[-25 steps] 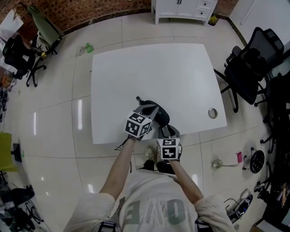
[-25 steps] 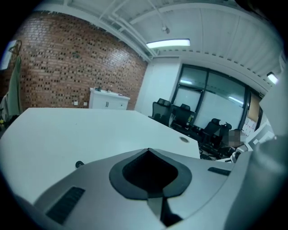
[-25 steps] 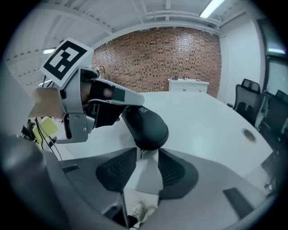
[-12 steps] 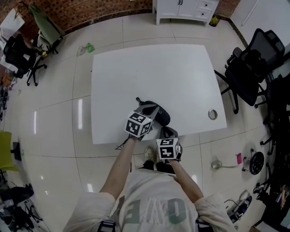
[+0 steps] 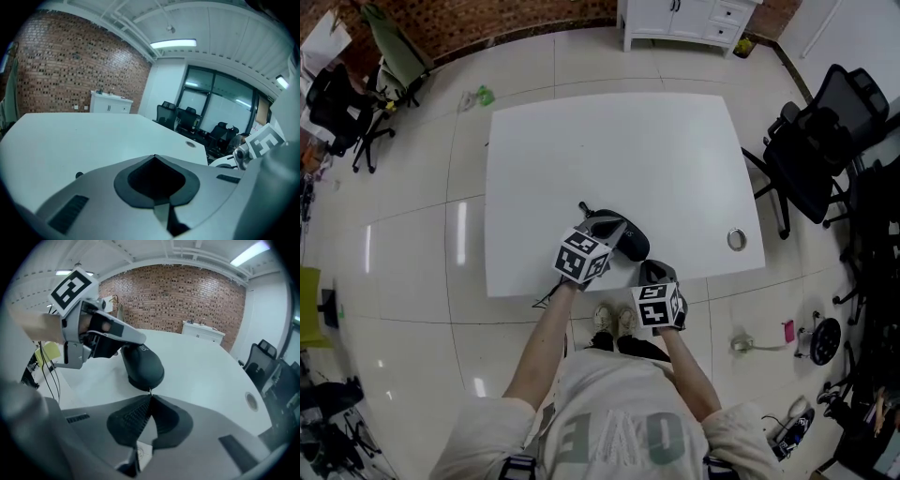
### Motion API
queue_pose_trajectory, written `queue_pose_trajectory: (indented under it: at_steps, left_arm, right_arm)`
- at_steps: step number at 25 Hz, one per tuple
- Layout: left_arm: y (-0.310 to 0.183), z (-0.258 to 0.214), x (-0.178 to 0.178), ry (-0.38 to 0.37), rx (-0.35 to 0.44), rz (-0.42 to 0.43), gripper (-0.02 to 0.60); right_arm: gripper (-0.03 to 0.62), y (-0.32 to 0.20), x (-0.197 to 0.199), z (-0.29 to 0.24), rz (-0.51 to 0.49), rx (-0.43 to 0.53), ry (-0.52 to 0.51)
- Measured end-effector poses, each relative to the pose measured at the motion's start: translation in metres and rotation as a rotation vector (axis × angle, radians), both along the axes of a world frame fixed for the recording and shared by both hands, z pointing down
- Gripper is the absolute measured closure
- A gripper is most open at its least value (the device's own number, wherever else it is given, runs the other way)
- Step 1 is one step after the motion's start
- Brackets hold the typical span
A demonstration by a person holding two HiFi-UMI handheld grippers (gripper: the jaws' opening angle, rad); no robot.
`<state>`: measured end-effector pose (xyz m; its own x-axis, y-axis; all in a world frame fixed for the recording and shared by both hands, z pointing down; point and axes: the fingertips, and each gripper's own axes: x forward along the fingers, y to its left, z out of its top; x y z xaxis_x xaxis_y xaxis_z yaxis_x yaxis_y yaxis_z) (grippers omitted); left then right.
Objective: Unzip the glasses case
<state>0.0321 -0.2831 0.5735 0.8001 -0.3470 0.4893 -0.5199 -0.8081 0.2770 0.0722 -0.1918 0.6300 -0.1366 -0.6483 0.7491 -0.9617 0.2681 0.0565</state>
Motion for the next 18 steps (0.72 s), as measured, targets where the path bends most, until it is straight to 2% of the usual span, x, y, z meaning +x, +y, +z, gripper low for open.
queue_pose_trajectory:
  at_steps: [4, 6, 8, 13, 16, 18]
  left_arm:
    - [0.001, -0.002, 0.001, 0.022, 0.005, -0.021, 0.587]
    - [0.001, -0.003, 0.001, 0.033, 0.01, -0.027, 0.587]
    - [-0.001, -0.004, 0.0, 0.035, 0.027, -0.049, 0.586]
    - [-0.003, -0.014, -0.016, 0.002, 0.087, -0.208, 0.586]
    - [0.011, -0.017, -0.019, -0.062, 0.112, -0.224, 0.587]
    - [0.018, -0.011, -0.023, -0.117, 0.104, -0.238, 0.586]
  right_arm:
    - [0.594, -0.016, 0.019, 0.0, 0.005, 0.0, -0.001]
    - [0.594, -0.023, 0.023, -0.002, -0.03, -0.006, 0.011]
    - [0.594, -0.023, 0.018, -0.004, -0.112, -0.005, 0.038]
    - [0.594, 0.004, -0.026, -0.014, -0.34, 0.03, 0.083]
    - [0.594, 0.024, -0.063, -0.012, -0.477, 0.053, 0.116]
    - [0.594, 0.032, -0.084, -0.009, -0.525, 0.053, 0.101]
